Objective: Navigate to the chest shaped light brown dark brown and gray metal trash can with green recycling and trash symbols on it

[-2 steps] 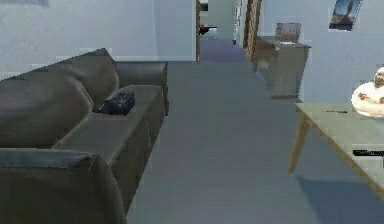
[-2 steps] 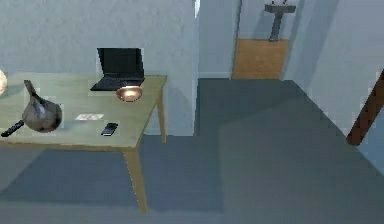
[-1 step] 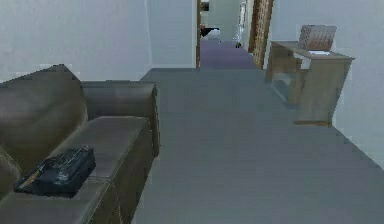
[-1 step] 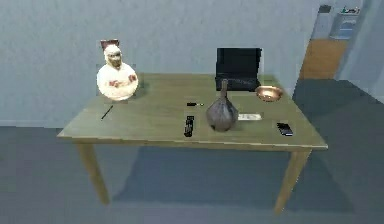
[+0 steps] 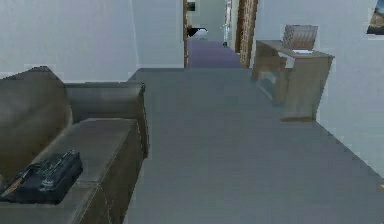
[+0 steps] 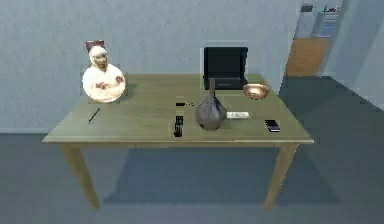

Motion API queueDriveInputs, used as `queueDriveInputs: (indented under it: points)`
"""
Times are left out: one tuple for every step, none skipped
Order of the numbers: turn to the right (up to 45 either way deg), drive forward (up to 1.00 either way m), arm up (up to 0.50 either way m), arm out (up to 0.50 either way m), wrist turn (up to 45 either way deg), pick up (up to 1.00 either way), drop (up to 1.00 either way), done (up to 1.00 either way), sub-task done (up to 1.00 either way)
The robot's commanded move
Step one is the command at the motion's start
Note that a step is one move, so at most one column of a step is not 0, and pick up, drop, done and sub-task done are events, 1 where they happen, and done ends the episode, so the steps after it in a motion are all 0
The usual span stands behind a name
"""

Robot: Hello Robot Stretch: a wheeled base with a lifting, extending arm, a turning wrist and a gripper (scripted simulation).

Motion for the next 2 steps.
queueDriveInputs:
  points:
    - [0.0, 1.0, 0.0, 0.0, 0.0, 0.0, 0.0, 0.0, 0.0]
    - [15.0, 0.0, 0.0, 0.0, 0.0, 0.0, 0.0, 0.0, 0.0]
